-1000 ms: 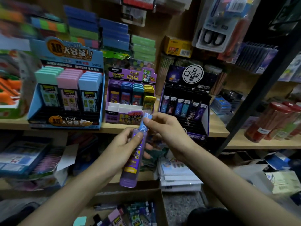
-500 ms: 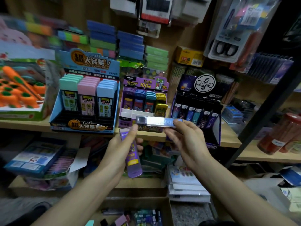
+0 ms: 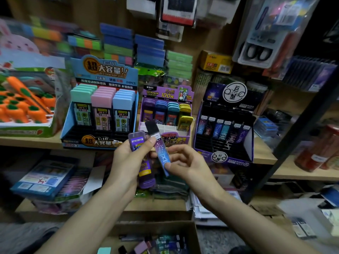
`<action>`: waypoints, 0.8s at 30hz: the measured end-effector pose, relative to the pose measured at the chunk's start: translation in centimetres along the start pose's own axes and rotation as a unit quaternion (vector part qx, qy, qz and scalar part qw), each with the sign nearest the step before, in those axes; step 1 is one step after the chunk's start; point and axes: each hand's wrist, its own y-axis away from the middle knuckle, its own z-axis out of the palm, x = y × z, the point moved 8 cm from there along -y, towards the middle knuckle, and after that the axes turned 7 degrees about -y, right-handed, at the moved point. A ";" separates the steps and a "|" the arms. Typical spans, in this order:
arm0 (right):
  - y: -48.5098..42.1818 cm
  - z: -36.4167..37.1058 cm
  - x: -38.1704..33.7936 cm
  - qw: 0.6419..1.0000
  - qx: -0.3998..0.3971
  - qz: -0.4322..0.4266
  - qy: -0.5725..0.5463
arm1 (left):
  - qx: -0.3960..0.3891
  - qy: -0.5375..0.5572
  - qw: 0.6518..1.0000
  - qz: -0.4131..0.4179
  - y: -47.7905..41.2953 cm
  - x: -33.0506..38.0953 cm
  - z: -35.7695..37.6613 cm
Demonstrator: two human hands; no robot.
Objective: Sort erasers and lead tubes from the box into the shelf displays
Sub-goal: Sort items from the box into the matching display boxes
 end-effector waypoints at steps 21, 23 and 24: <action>-4.9 -14.4 -8.2 0.914 0.273 -0.148 0.263 | -0.044 -0.037 0.997 -0.042 -1.0 -1.6 3.1; -5.7 -14.8 -8.0 0.899 0.285 -0.168 0.286 | -0.050 -0.045 0.997 -0.033 -0.9 -1.5 3.0; -6.1 -14.8 -7.8 0.894 0.283 -0.175 0.299 | -0.052 -0.050 0.997 -0.030 -0.9 -1.5 2.9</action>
